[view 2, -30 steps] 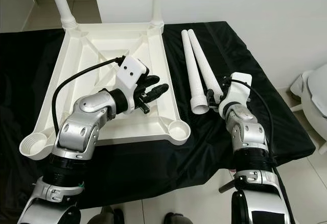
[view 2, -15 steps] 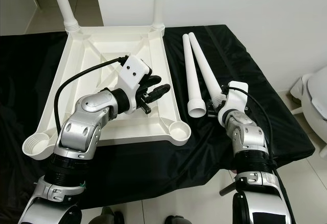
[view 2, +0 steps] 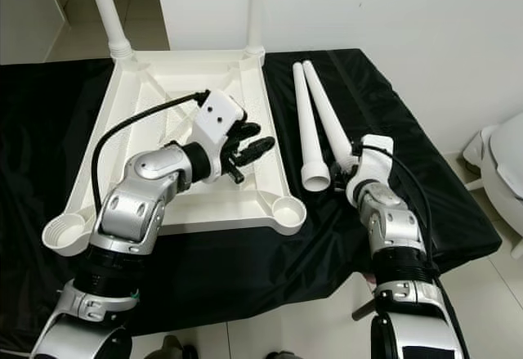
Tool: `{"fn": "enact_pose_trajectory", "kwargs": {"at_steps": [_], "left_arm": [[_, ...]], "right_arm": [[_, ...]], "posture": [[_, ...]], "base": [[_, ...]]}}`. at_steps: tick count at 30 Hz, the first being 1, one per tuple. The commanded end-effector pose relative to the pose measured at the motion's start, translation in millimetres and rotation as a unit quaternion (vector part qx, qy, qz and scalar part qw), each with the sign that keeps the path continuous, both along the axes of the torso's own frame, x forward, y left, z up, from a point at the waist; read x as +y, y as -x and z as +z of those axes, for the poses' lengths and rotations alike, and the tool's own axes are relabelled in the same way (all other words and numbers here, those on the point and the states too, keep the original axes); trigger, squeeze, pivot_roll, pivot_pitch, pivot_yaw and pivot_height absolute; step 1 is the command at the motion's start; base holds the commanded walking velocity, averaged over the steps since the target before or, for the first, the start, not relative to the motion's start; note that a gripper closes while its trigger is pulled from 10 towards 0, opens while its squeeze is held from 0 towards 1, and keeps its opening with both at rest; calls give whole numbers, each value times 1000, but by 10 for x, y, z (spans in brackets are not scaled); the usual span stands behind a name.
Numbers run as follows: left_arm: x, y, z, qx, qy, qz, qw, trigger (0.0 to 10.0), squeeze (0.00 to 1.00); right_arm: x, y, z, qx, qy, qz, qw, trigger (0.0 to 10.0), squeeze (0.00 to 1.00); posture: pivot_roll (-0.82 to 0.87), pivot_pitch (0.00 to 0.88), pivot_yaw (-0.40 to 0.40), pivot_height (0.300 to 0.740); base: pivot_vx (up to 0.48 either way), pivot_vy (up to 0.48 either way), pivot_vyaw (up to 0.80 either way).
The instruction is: Building children table
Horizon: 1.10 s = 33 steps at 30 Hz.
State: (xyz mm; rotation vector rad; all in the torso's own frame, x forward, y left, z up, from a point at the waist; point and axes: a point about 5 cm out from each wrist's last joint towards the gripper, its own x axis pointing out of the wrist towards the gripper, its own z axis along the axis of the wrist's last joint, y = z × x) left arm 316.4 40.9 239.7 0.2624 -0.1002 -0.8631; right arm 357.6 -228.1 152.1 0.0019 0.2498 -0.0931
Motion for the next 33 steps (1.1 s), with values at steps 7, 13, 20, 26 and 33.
{"fn": "enact_pose_trajectory", "kwargs": {"at_steps": [7, 13, 20, 26, 33], "left_arm": [[52, -81, 17, -5, 16, 58, 998, 10000, 0], [46, -79, 27, -1, 19, 51, 999, 10000, 0], [78, -70, 29, 31, 45, 27, 998, 10000, 1000], [125, -70, 56, 39, 53, 22, 998, 10000, 1000], [194, -103, 75, 40, 45, 33, 998, 10000, 1000]], "right_arm": [[-11, 29, 99, -92, -40, -29, 995, 10000, 0], [2, 34, 182, -129, -42, -40, 990, 10000, 0], [39, 63, 348, -220, -53, -52, 973, 10000, 0], [87, 101, 413, -263, -78, -37, 961, 10000, 0], [233, 94, 347, -258, -75, 9, 963, 10000, 0]], "posture": [[-62, 60, -13, 740], [-57, 68, -12, 740], [-37, 87, -2, 740], [-28, 96, 7, 740], [-21, 105, 13, 740]], "base": [[0, 0, 0], [0, 0, 0], [0, 0, 0], [0, 0, 0], [0, 0, 0]]}}
